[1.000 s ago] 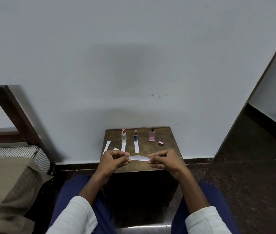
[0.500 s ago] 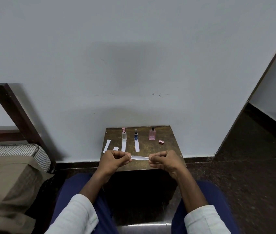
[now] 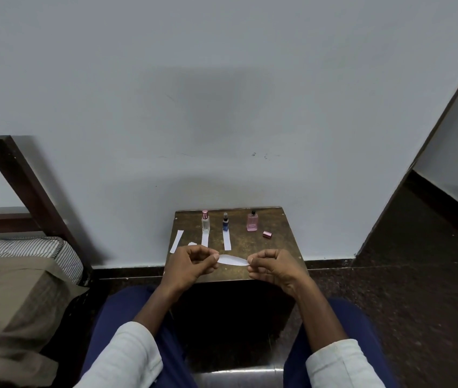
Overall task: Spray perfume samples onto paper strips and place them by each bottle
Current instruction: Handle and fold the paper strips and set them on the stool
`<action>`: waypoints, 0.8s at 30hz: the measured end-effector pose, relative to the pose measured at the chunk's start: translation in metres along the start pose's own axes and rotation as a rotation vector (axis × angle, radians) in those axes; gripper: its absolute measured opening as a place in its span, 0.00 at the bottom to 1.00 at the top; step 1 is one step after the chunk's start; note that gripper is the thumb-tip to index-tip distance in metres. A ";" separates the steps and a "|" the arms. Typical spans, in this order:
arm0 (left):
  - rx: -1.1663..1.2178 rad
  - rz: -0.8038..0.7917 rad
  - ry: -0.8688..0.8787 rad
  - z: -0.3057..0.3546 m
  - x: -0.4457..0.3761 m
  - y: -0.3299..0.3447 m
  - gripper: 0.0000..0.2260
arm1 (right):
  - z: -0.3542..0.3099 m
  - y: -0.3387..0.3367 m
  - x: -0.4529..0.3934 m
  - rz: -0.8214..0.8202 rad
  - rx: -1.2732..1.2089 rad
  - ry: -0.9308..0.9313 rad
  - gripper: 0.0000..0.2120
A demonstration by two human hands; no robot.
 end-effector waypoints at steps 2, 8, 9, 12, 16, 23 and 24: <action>0.011 0.034 0.014 0.000 -0.001 -0.001 0.08 | -0.002 -0.002 0.002 -0.025 0.007 -0.011 0.12; 0.327 0.017 0.010 0.010 0.002 -0.005 0.11 | -0.015 -0.035 0.011 0.104 0.159 -0.143 0.12; 0.448 0.003 -0.002 0.012 0.001 -0.006 0.11 | -0.015 -0.041 0.011 0.125 0.182 -0.154 0.12; 0.476 0.039 -0.025 0.011 0.000 -0.012 0.10 | -0.009 -0.050 0.008 0.155 0.237 -0.141 0.11; -0.355 0.187 -0.031 -0.012 -0.003 -0.024 0.05 | -0.004 -0.045 0.004 0.110 0.408 -0.132 0.09; -0.409 0.101 -0.024 -0.007 -0.005 -0.017 0.04 | -0.005 -0.042 0.006 0.065 0.649 -0.169 0.05; -0.553 0.075 -0.062 -0.011 -0.002 -0.018 0.05 | -0.005 -0.042 0.006 0.071 0.654 -0.172 0.05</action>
Point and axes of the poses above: each hand's wrist, its own x-axis away from the middle knuckle, its own y-axis out of the palm, z = x × y, the point moved 5 cm from there along -x, towards the middle knuckle, and after that the axes turned 4 degrees about -y, right-handed, at the moved point
